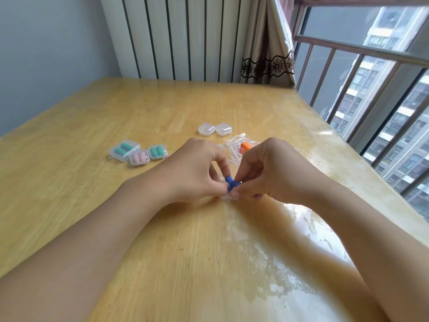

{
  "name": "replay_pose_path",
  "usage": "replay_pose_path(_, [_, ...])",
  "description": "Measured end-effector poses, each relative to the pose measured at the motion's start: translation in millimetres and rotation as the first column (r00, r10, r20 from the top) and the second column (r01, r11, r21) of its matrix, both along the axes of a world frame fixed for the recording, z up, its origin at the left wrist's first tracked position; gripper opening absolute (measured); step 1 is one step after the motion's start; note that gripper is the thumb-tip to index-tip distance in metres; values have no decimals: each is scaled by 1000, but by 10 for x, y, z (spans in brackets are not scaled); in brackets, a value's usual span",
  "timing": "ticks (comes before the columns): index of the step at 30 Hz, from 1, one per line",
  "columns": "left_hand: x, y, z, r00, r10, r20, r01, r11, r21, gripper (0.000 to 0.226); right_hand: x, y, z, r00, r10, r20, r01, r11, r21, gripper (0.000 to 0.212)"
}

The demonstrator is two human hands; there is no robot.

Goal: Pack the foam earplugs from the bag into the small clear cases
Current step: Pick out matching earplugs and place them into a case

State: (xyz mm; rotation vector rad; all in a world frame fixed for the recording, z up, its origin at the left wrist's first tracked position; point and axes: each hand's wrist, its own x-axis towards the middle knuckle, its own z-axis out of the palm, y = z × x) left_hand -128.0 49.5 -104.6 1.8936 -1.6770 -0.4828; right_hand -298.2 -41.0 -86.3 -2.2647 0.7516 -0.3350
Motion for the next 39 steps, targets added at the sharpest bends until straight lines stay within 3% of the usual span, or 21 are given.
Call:
replay_pose_path(4, [-13,27,38,998,-46,-42,47,999,25,21,-17,-20,19,999,39,-29,-38,999,15,18])
replay_pose_path(9, [13,27,64,994,-105,25,104,994,33,17,-64,-54,71,989,117,-91,-104,985,135,16])
replay_pose_path(12, [1,22,47,993,-95,66,93,995,26,17,-42,-24,58,994,83,-68,-74,988,136,15])
replay_pose_path(17, [-34,31,13,995,-47,87,51,998,-42,38,-9,0,15,999,-22,-34,25,997,66,5])
replay_pose_path(21, [6,-3,-2,999,-11,-51,10,1000,-6,16,9,24,-26,997,-73,-37,73,997,4,11])
replay_pose_path(26, [95,-16,-5,970,-91,-224,117,987,106,6,6,19,-39,996,-90,4,90,993,-70,13])
replay_pose_path(29, [74,-20,-6,988,-83,-127,92,994,62,4,-4,1,-58,998,-69,4,69,994,-83,12])
replay_pose_path(34, [25,-8,18,997,-78,10,78,997,13,8,-41,-93,-4,997,6,-81,-1,998,67,9])
replay_pose_path(39, [14,-8,14,998,-17,-64,15,1000,-23,10,-59,-132,13,998,-53,20,52,997,50,20])
